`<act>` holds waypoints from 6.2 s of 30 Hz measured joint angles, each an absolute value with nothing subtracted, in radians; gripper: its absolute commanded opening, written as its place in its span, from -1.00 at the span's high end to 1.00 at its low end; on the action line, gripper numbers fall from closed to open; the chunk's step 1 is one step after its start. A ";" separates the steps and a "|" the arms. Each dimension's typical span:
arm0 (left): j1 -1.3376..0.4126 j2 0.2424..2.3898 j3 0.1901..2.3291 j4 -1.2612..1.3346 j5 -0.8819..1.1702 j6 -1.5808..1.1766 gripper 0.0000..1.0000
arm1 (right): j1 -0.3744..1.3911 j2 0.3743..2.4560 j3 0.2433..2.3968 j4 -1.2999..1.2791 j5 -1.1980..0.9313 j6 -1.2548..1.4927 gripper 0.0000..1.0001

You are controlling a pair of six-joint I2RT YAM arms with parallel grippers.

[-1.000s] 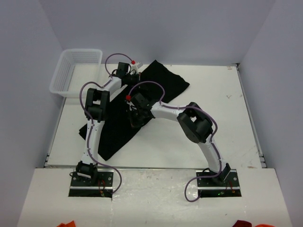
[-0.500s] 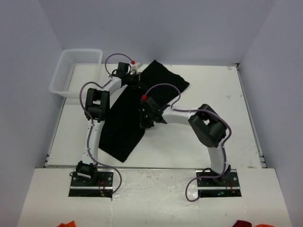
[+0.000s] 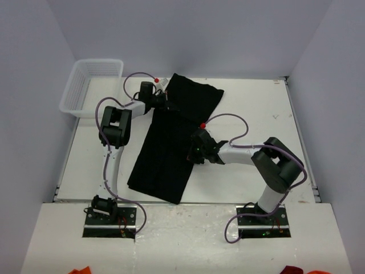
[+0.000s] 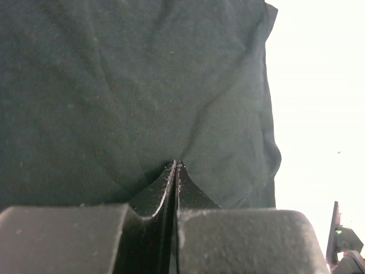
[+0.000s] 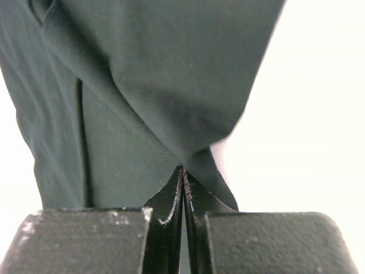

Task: Fold and stack the t-shirts
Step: Rotate the tshirt 90 degrees, then grab the bottom of the folded rectangular tshirt with both arms

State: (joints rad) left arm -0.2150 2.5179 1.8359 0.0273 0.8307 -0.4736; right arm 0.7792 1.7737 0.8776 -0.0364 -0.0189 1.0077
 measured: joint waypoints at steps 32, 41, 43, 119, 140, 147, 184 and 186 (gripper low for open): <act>-0.207 2.771 2.238 0.062 0.806 -0.631 1.00 | 0.779 1.654 0.803 -0.171 0.116 1.203 1.00; -0.195 2.718 2.132 0.103 0.798 -0.599 1.00 | 0.778 1.633 0.834 -0.267 0.191 1.113 0.63; -0.191 2.699 2.096 0.119 0.802 -0.599 1.00 | 0.779 1.620 0.842 -0.301 0.221 1.059 0.46; -0.596 2.046 1.189 0.002 0.488 -0.506 1.00 | 0.960 1.494 0.736 -0.433 0.118 1.192 1.00; -0.632 1.718 0.818 0.001 0.310 -0.528 1.00 | 0.923 1.413 0.778 -0.633 0.251 0.975 1.00; -0.632 1.739 0.879 -0.078 0.298 -0.500 1.00 | 1.008 1.251 0.777 -0.741 0.289 1.000 0.73; -0.709 1.060 0.673 -0.383 0.046 -0.569 0.49 | 0.978 0.910 0.367 -0.518 0.283 1.316 0.03; -0.709 1.058 0.673 -0.383 0.048 -0.569 0.49 | 0.978 0.919 0.363 -0.493 0.268 1.321 0.06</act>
